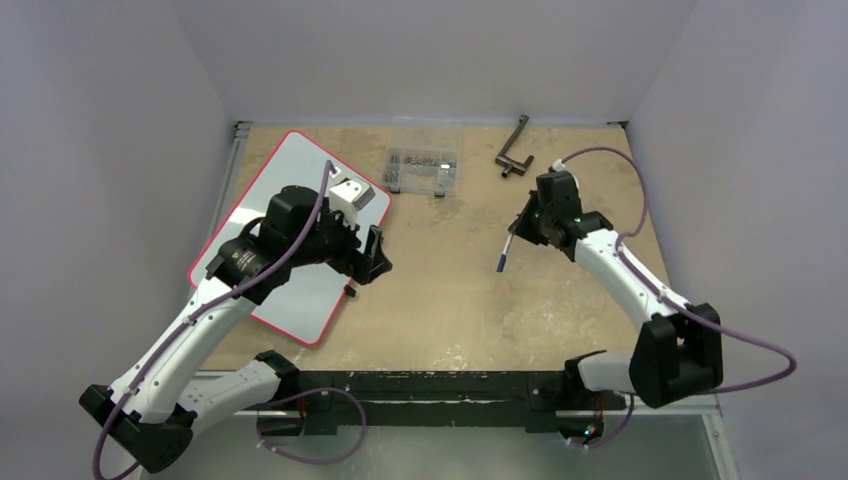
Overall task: Write a sentence on the whiteboard
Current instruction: Pick up the whiteboard marker from the center of the board, then pass from the right arm to the left
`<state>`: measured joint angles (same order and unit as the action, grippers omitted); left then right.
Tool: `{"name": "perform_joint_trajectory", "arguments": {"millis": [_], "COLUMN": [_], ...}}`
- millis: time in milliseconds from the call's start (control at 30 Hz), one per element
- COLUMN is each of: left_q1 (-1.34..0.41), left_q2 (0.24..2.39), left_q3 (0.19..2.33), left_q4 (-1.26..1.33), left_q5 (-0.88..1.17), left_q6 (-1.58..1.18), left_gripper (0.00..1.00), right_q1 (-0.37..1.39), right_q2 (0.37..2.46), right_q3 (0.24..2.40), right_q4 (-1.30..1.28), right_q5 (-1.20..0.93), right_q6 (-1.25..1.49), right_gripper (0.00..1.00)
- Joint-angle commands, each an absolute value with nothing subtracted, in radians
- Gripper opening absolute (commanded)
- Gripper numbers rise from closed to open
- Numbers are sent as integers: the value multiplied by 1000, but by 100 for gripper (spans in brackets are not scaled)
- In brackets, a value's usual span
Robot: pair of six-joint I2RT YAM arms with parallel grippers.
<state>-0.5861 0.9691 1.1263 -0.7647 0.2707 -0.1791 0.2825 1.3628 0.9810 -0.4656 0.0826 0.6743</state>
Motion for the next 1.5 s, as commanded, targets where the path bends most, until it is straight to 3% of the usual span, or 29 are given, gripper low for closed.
{"name": "perform_joint_trajectory", "arguments": {"millis": [0,300,800,1100,1467], "left_q1": [-592,-633,-751,-772,-801], "left_q2": [951,915,1000,1063,1126], "left_q3": [1144,1090,923,905,904], "left_q4": [-711,-557,-55,169,320], "left_q5": [337,414,569,718,746], "left_q6": [-184,-285,-542,-642,-708], "left_gripper": [89,86,81,76,67], "right_q1": [285,286,326,328,328], "right_q2": [1213,932,718,629,649], "right_q3": [921,802,546,506,517], "right_q4": [-358,-161,310,449,545], "right_q5": [-31,-171,-431,-452,-453], "right_q6": [780,946,1017,1040,1110], "right_gripper": [0,0,0,0,0]}}
